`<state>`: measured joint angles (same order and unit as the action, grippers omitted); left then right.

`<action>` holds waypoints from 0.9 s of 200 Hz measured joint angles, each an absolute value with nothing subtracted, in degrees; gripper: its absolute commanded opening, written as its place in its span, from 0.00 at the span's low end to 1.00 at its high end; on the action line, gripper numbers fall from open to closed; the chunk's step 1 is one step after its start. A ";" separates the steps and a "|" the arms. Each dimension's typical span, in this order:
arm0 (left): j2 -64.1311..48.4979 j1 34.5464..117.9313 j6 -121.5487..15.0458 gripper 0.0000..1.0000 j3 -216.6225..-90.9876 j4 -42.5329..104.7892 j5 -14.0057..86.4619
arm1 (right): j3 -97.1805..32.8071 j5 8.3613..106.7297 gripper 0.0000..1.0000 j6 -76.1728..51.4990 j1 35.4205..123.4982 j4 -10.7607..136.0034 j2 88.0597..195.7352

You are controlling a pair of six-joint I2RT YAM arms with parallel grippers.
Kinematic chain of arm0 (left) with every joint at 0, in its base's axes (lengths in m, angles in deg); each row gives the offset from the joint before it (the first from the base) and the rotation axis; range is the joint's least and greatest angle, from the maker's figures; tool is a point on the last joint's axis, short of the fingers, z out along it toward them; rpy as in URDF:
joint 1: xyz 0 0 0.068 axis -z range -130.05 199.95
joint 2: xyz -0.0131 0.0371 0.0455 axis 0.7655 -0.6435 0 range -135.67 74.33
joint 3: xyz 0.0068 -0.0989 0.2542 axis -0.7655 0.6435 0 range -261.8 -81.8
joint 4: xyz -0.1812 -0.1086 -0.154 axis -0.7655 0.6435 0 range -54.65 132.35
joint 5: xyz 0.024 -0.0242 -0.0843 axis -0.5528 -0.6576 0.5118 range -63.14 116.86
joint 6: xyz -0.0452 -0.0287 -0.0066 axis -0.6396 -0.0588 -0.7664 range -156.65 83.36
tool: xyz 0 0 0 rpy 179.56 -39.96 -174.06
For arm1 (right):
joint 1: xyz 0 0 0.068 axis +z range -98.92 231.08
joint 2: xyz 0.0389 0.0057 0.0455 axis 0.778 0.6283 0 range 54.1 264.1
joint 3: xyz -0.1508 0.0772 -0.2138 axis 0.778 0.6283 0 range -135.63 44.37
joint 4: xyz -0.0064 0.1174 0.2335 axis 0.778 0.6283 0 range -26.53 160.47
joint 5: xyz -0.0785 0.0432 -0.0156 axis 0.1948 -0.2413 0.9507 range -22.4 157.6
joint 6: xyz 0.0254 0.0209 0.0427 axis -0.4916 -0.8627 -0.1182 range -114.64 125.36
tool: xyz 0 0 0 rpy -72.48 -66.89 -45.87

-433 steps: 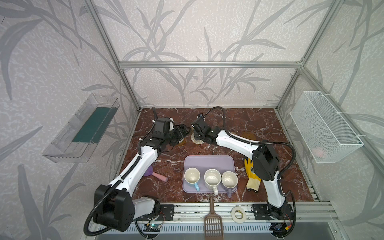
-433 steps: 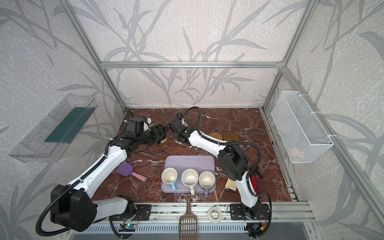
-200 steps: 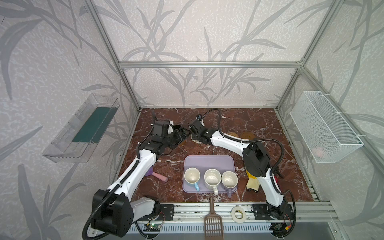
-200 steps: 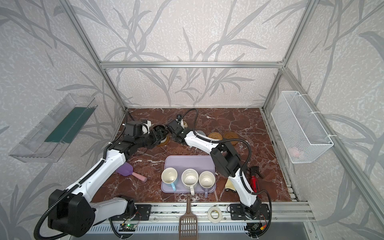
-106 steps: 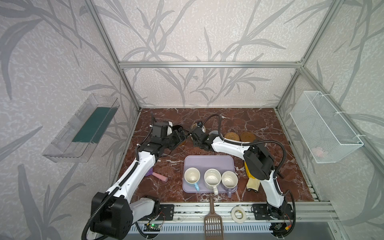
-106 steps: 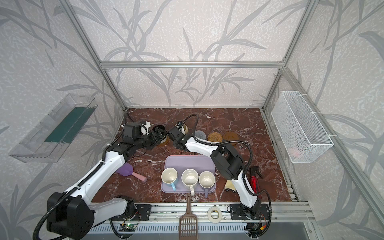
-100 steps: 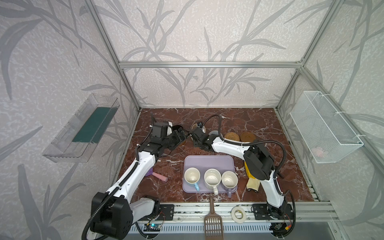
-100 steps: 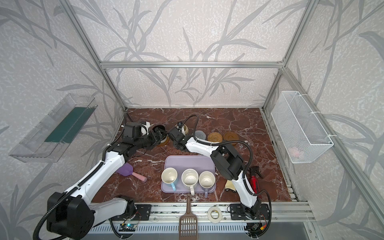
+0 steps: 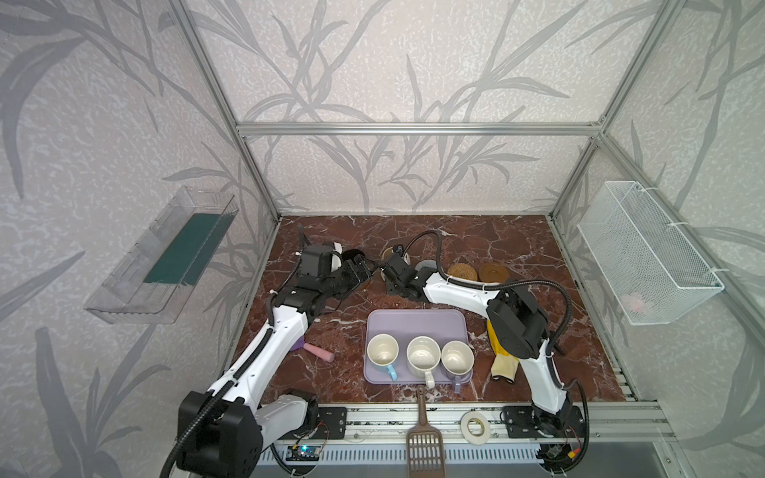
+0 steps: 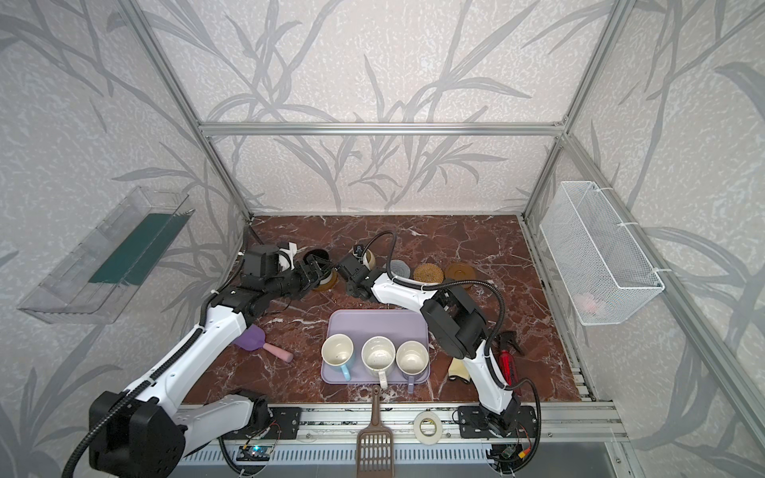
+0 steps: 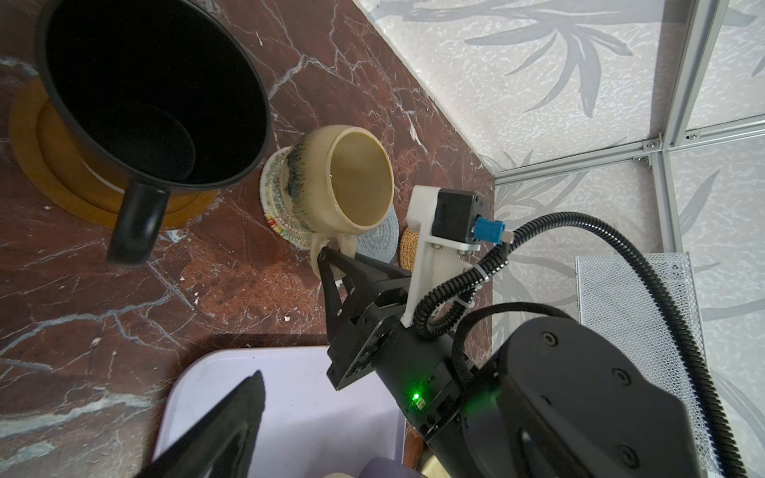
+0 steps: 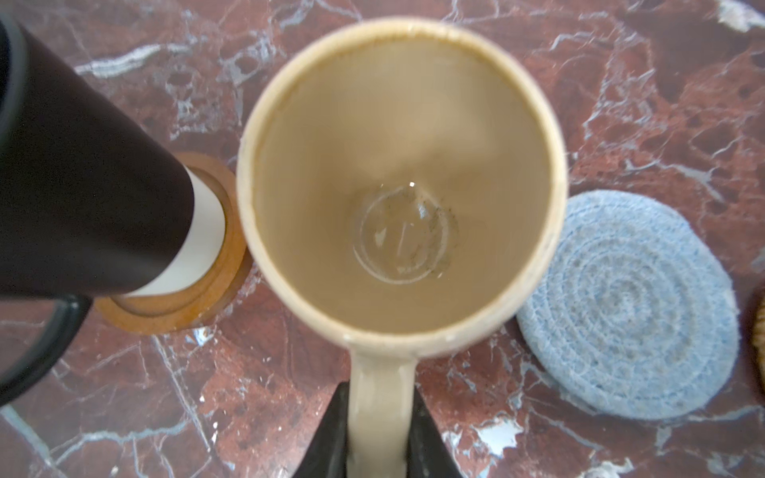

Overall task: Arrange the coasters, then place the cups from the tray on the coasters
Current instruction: 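Lower the cream mug onto the woven coaster and open the right gripper, then raise the right gripper away while the left gripper moves over the tray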

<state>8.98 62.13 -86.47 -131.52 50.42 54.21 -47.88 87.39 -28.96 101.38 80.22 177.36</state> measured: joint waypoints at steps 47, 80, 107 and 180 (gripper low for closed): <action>9.53 62.16 -86.16 0.92 -131.12 51.64 54.08 | -47.27 86.47 0.58 -28.46 101.38 81.60 176.88; 10.12 63.31 -82.69 0.96 -132.41 59.36 51.00 | -44.01 86.12 0.85 -27.78 101.38 81.78 173.05; 11.28 67.82 -79.91 0.99 -134.32 66.77 47.35 | -39.01 85.03 0.99 -26.87 101.38 81.73 165.71; 17.86 87.62 -82.45 0.99 -136.00 81.50 34.82 | -27.18 83.94 0.99 -25.42 101.38 83.26 143.68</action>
<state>17.86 87.62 -82.45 -136.00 81.50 34.82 -27.18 83.94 -25.42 101.38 83.26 143.68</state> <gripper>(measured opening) 0.994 0.990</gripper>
